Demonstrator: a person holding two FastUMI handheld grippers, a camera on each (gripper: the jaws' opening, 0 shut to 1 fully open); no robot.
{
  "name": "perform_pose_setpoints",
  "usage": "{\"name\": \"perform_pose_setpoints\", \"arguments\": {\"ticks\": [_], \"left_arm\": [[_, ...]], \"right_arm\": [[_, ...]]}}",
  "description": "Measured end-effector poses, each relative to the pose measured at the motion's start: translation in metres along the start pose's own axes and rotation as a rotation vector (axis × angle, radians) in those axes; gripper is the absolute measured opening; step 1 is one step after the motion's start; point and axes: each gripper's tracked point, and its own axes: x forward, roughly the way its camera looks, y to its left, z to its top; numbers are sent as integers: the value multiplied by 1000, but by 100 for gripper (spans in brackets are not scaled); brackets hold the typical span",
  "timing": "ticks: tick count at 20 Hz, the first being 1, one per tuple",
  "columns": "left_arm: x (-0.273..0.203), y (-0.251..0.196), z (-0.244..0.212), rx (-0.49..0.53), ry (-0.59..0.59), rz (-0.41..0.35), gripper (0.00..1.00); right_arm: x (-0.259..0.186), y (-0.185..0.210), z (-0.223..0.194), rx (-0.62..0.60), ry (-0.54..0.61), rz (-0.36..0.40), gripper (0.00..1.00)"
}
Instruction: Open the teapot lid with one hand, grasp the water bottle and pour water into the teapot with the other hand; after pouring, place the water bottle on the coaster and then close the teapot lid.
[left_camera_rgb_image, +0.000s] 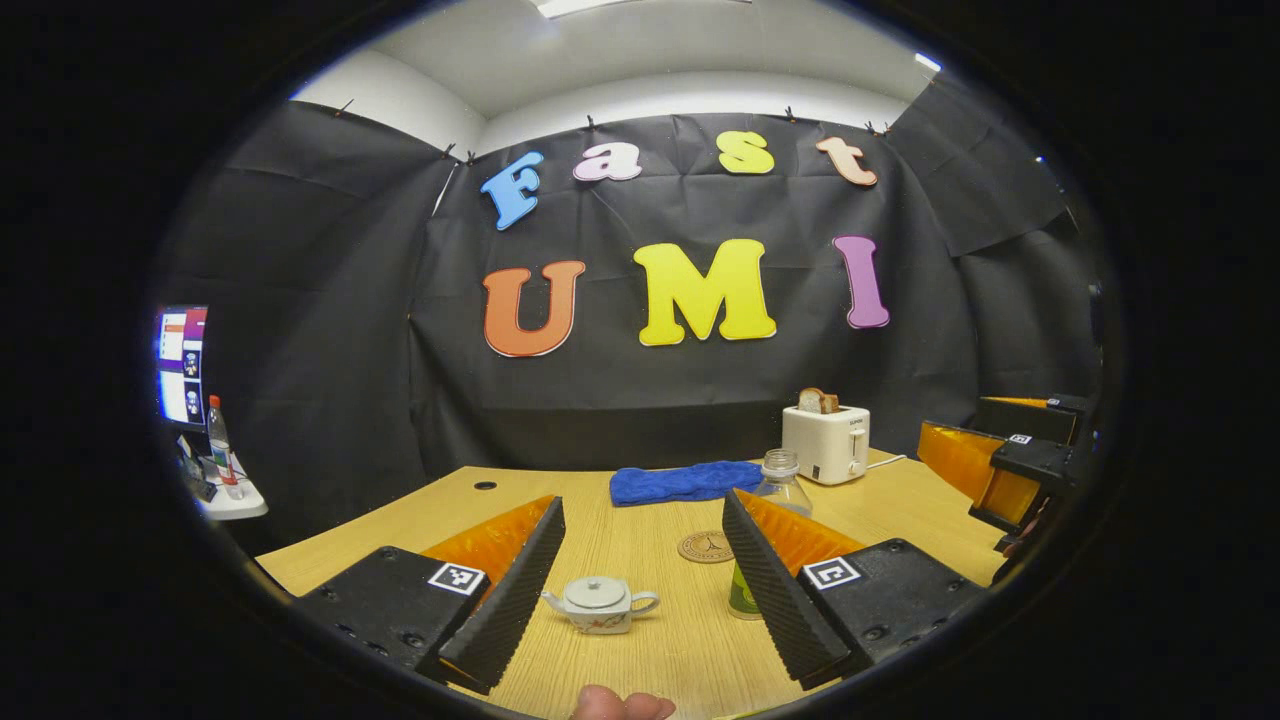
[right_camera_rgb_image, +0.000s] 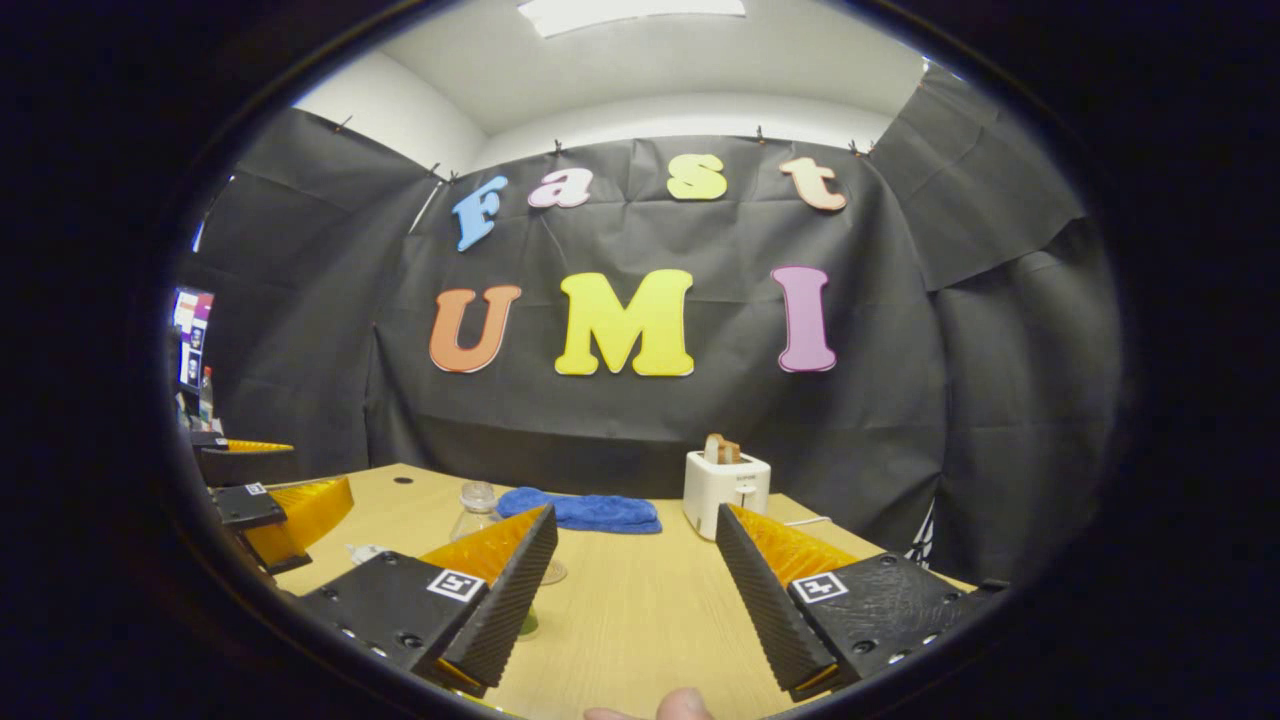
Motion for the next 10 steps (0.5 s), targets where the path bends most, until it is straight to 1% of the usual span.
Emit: {"name": "perform_pose_setpoints", "arguments": {"ticks": [5, 7, 8, 10], "left_arm": [[5, -1, -14, 8, 34, -4, 99], [6, 2, -22, -2, 49, 11, 99], [6, 3, -29, -11, 71, 13, 99], [6, 1, -45, -20, 118, 12, 99]], "right_arm": [[4, -6, -10, -13, 14, 1, 95], [7, -6, -16, -23, 23, 9, 95], [8, -9, -17, -27, 24, 9, 97], [11, -12, -29, -22, 52, 14, 97]]}}
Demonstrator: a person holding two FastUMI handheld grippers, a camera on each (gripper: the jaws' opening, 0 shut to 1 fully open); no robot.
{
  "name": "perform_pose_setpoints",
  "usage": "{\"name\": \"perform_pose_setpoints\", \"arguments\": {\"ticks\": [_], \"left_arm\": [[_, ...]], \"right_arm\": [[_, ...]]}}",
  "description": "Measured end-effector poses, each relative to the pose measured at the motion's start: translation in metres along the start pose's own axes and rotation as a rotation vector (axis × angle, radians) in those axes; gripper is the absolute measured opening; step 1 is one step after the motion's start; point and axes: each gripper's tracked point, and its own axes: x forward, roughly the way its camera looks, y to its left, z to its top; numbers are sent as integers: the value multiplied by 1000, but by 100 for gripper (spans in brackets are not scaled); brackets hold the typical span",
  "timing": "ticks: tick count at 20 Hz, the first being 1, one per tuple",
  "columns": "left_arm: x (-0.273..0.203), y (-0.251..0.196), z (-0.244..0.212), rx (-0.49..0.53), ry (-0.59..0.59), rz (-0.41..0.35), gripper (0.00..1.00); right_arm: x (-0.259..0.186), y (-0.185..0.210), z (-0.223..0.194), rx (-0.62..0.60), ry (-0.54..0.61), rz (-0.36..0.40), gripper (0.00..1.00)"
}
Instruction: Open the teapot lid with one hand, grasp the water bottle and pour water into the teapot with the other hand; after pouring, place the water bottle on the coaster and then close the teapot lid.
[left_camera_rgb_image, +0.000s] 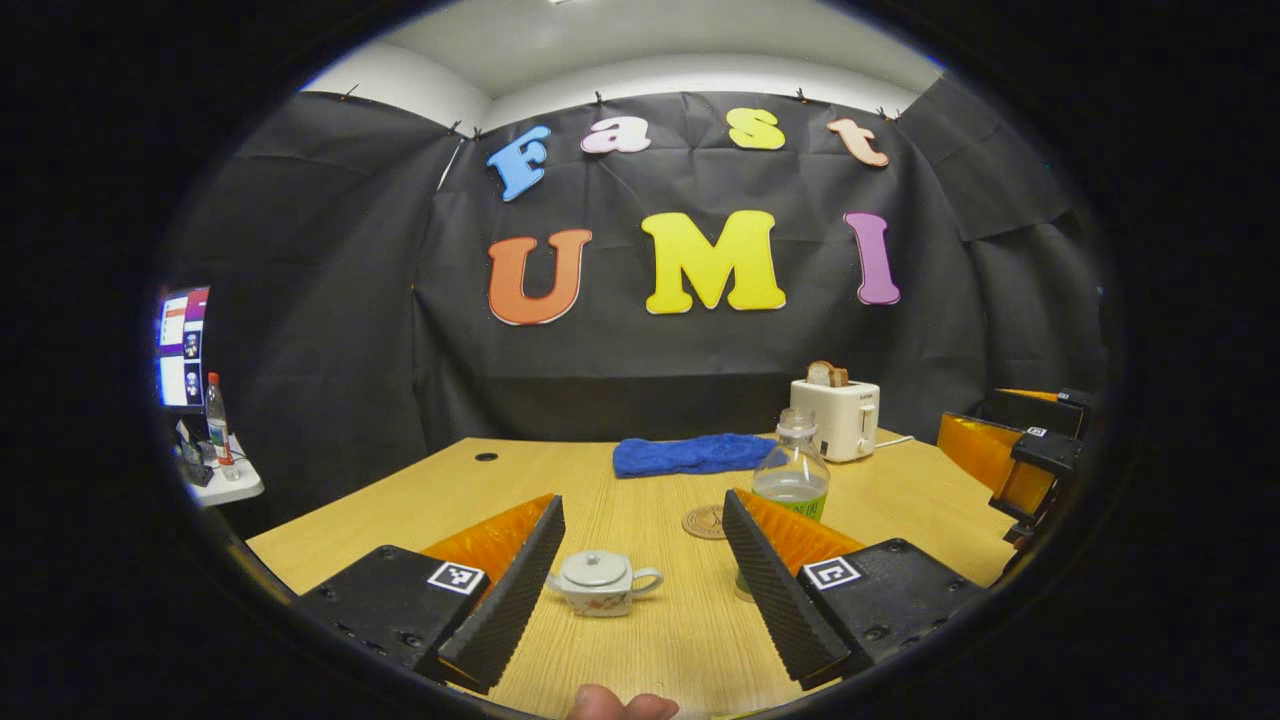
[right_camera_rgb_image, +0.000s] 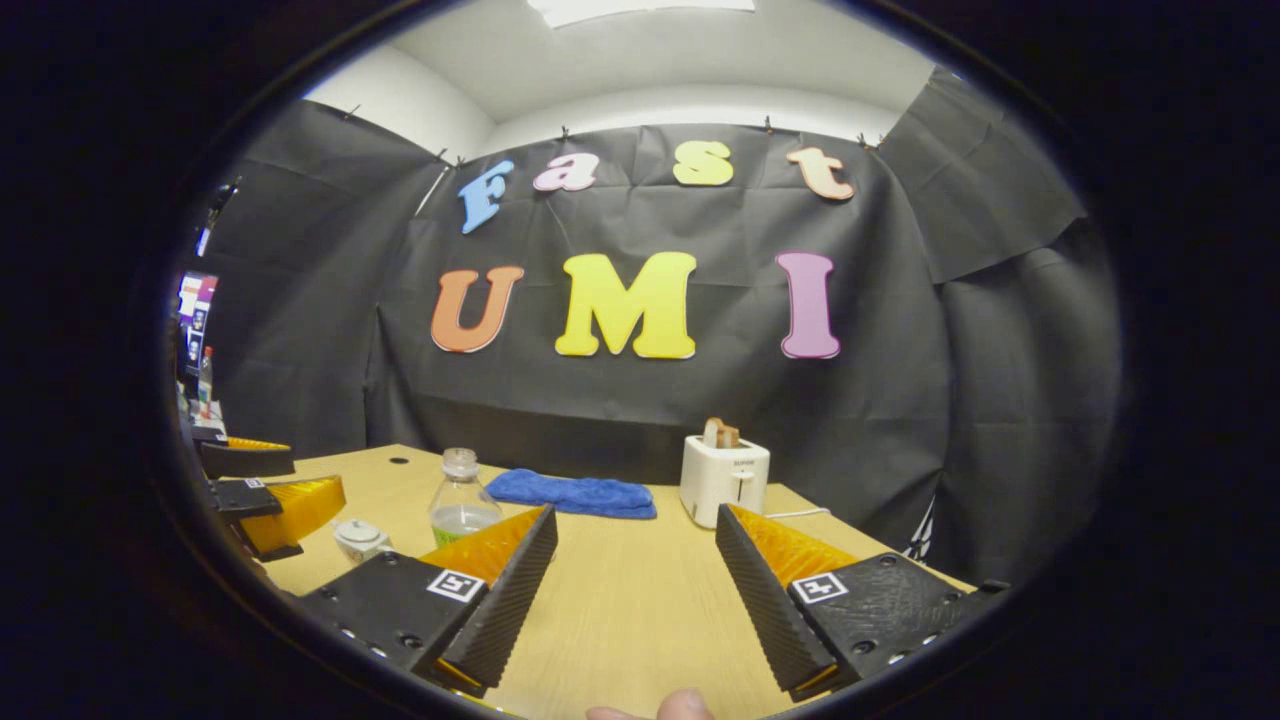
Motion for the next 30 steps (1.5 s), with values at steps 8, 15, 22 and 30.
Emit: {"name": "perform_pose_setpoints", "arguments": {"ticks": [8, 15, 22, 30], "left_arm": [[26, 21, -29, -22, 102, 26, 97], [55, 39, -65, -58, 249, 45, 69], [67, 46, -69, -31, 269, 67, 41], [67, 43, -56, -37, 220, 48, 3]], "right_arm": [[9, -14, -27, 45, 77, 7, 95], [13, -35, -27, 41, 66, -37, 95], [20, -35, -38, 47, 93, -32, 95], [19, -1, -40, 26, 80, 88, 98]]}}
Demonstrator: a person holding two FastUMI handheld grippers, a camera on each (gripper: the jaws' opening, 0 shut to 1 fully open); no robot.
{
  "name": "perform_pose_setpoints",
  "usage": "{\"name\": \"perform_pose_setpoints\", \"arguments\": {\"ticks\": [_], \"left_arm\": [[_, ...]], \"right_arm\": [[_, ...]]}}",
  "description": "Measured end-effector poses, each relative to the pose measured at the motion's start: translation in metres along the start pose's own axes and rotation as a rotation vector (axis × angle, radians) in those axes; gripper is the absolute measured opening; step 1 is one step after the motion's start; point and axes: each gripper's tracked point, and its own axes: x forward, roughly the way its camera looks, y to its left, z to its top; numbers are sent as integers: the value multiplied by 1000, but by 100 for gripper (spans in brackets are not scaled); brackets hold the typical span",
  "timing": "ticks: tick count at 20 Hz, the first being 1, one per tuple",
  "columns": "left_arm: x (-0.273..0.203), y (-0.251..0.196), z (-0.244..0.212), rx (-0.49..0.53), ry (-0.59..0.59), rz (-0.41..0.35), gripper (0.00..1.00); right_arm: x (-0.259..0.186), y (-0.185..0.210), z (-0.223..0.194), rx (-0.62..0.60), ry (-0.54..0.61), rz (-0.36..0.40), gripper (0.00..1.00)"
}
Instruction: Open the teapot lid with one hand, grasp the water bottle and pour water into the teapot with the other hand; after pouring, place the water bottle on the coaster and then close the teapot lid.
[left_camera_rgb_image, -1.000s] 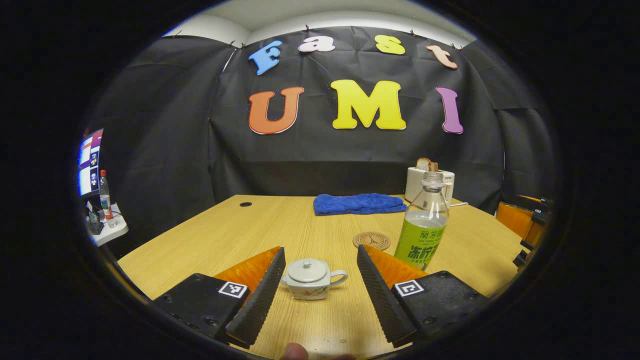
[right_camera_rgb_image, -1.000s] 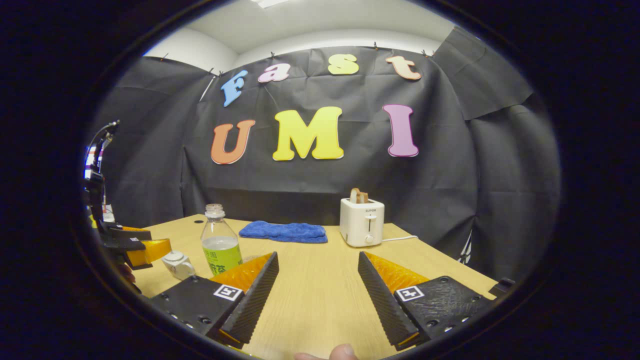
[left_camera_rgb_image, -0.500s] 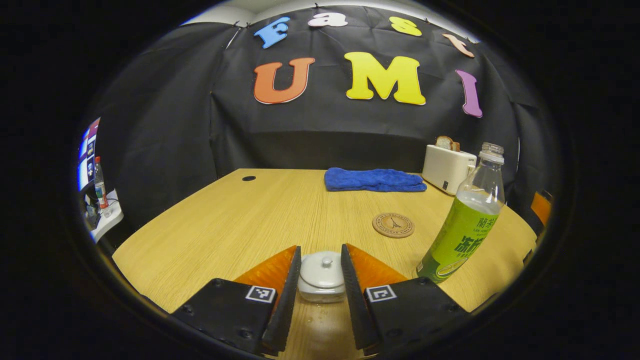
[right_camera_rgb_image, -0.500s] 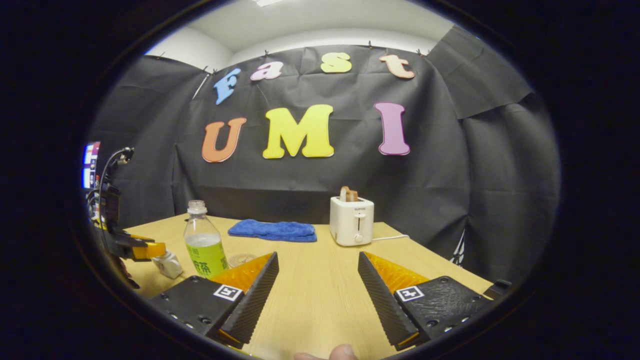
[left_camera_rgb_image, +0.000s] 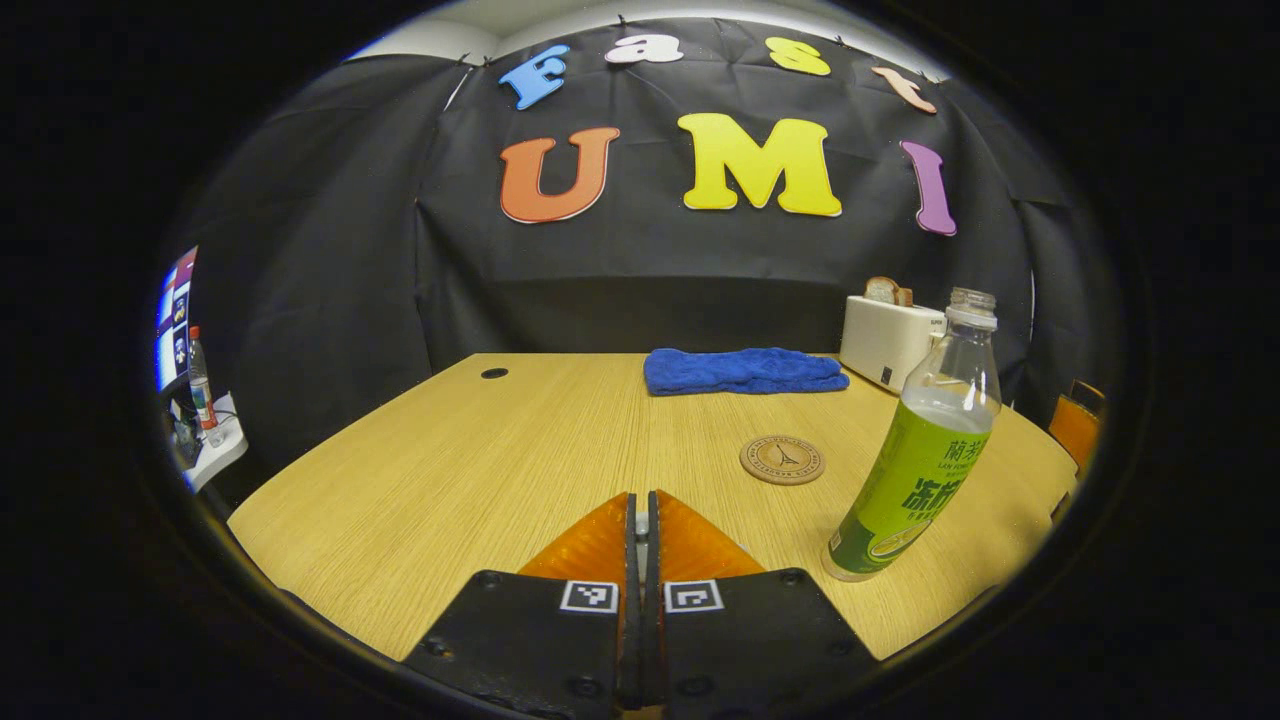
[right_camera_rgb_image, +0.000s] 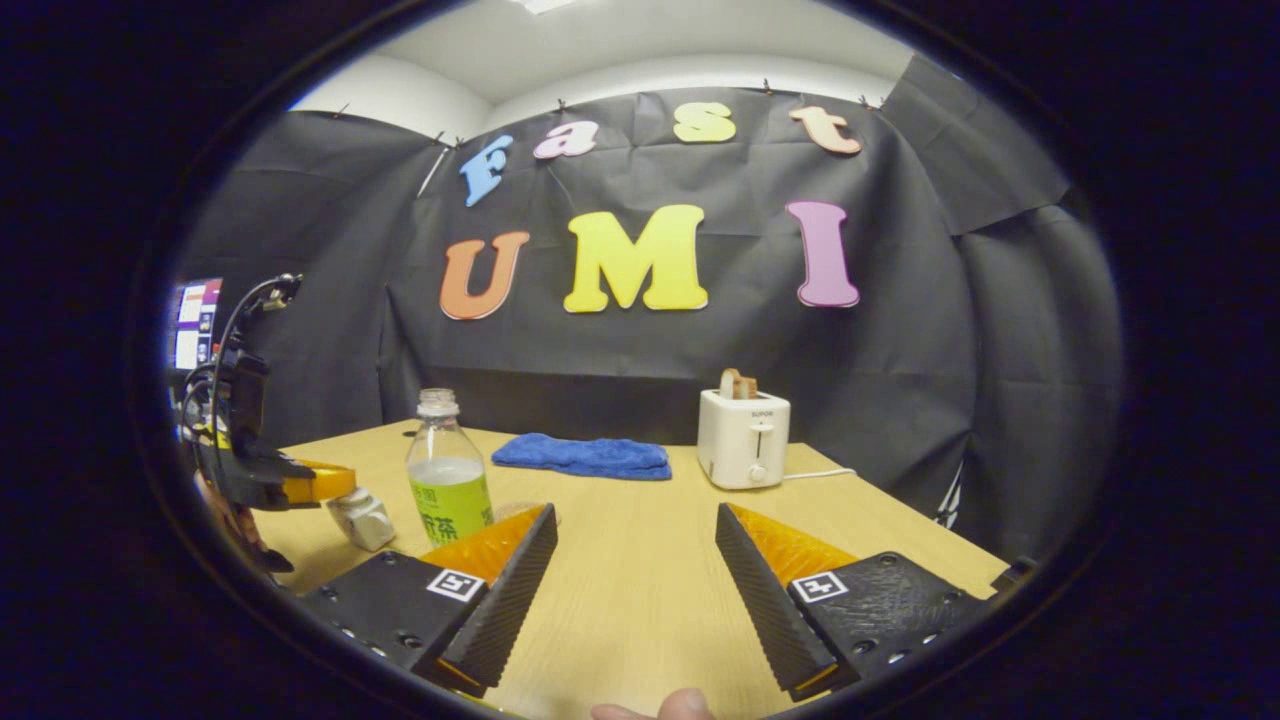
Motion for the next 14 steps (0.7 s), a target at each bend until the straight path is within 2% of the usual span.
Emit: {"name": "perform_pose_setpoints", "arguments": {"ticks": [2, 3, 5, 8, 11, 14], "left_arm": [[-5, 0, 6, -15, -14, -13, 3], [-8, 1, 9, -20, -22, -16, 3], [-20, 2, 19, -22, -52, -28, 3], [-37, 2, 22, -11, -68, -39, 3], [-54, 7, 30, -6, -102, -43, 3], [-68, 12, 35, -25, -134, -47, 3]], "right_arm": [[-1, 12, 1, -7, -7, 46, 95], [-1, 22, 0, -6, -7, 81, 98], [-2, 46, -5, -1, 4, 159, 95], [6, 84, -24, 5, 60, 261, 98], [22, 107, -36, 14, 109, 291, 95], [42, 122, -37, 1, 115, 285, 97]]}}
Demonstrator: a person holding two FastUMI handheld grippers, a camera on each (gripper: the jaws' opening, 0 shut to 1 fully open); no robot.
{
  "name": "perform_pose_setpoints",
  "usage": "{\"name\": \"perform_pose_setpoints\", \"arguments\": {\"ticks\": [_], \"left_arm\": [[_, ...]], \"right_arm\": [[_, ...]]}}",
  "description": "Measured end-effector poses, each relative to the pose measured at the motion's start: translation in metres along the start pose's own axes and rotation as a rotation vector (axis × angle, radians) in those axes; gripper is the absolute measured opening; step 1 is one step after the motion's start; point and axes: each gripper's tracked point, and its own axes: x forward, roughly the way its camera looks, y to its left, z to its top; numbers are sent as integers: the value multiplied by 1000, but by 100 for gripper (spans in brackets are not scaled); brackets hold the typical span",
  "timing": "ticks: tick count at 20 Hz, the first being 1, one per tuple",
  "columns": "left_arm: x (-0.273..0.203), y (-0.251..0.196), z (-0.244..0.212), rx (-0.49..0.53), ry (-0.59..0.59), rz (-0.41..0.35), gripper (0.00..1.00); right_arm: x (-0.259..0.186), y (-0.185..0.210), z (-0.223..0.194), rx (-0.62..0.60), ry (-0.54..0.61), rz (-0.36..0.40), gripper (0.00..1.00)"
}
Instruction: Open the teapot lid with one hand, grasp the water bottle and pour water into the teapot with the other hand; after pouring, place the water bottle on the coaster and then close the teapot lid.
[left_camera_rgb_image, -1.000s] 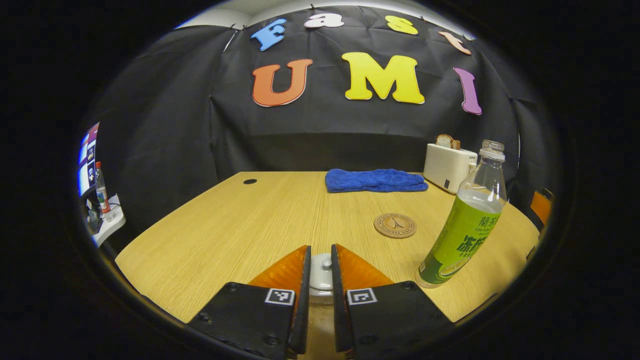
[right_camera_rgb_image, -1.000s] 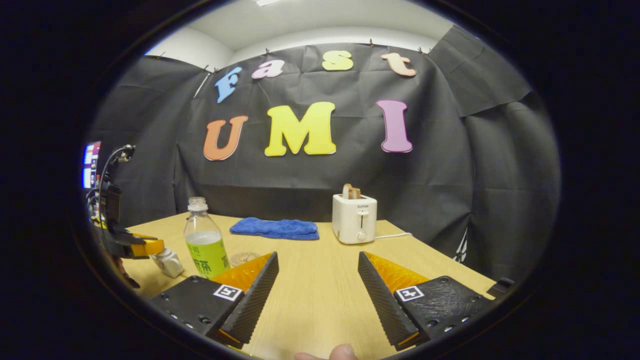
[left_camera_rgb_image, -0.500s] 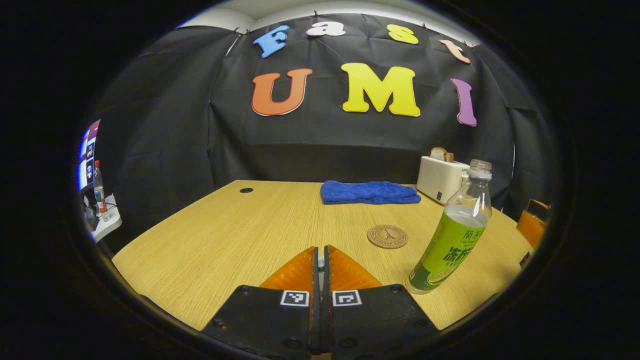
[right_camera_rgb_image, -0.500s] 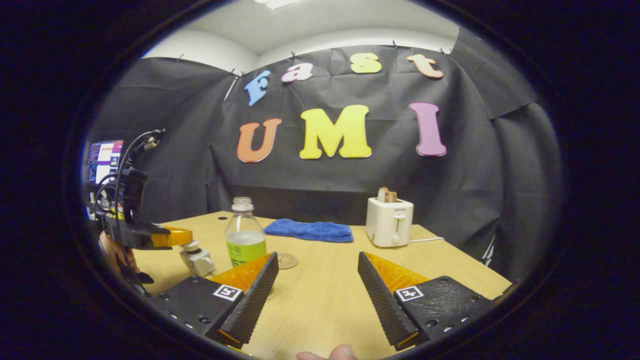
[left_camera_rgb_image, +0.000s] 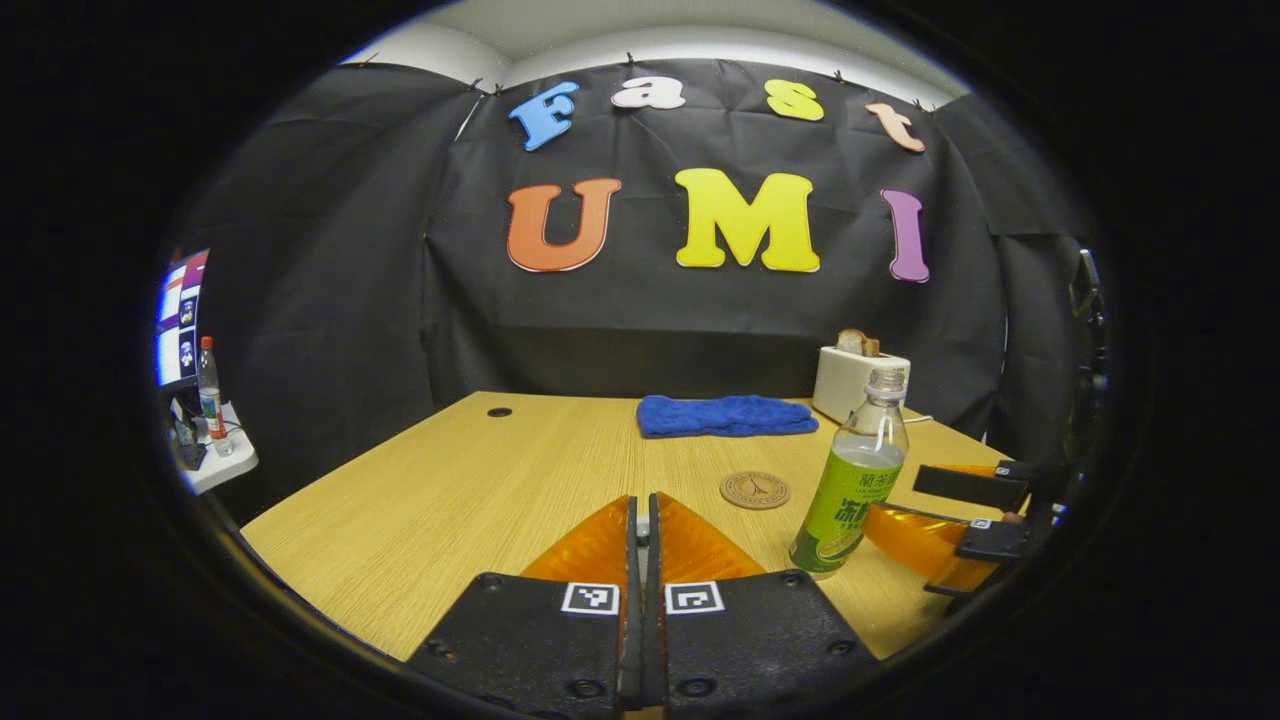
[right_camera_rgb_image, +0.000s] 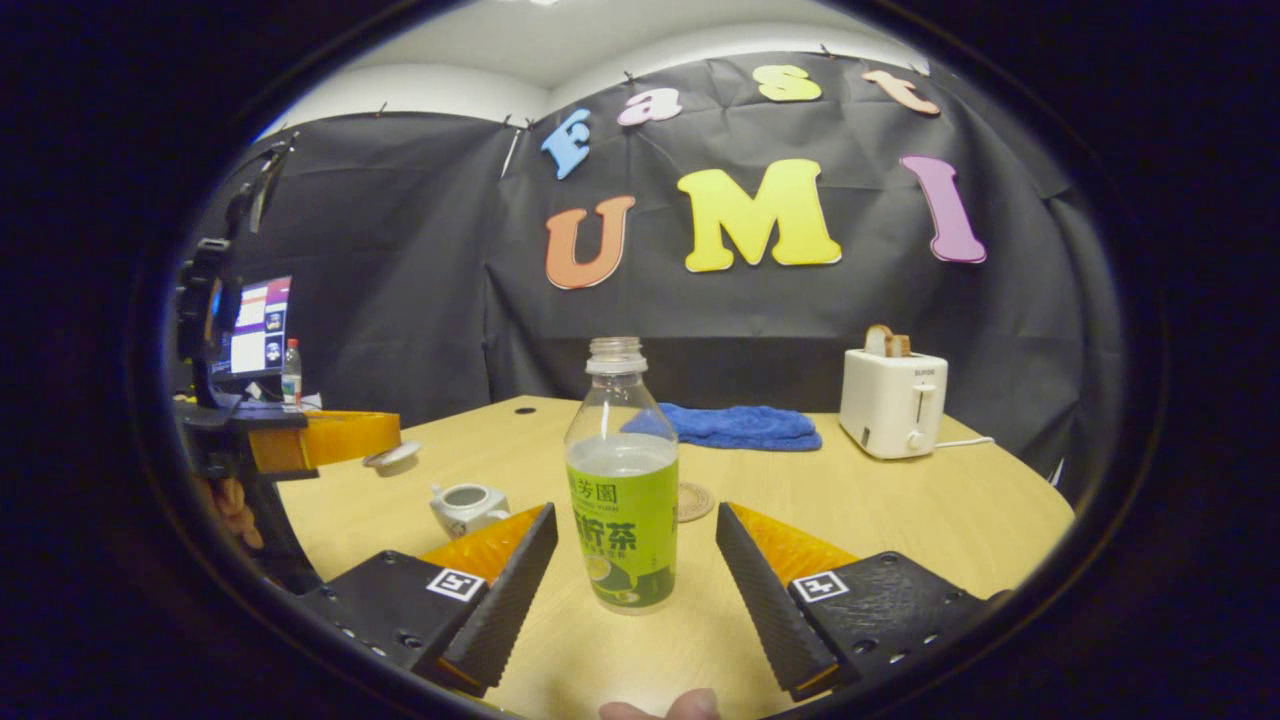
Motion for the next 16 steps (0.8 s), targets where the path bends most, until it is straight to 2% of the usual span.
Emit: {"name": "perform_pose_setpoints", "arguments": {"ticks": [4, 9, 12, 14, 16], "left_arm": [[-8, 10, 4, -15, -22, 7, 3], [-8, 19, 0, -23, -25, 15, 3], [-6, 25, 0, -32, -29, 21, 3], [-4, 26, 1, -41, -37, 14, 3], [-4, 27, 2, -41, -42, 6, 3]], "right_arm": [[22, 0, -6, 19, 19, -33, 97], [33, 8, -8, 36, 30, -36, 94], [33, 6, -6, 27, 30, -60, 75], [32, 10, -4, 6, 34, -53, 75], [33, 12, 7, -82, 30, -47, 72]]}}
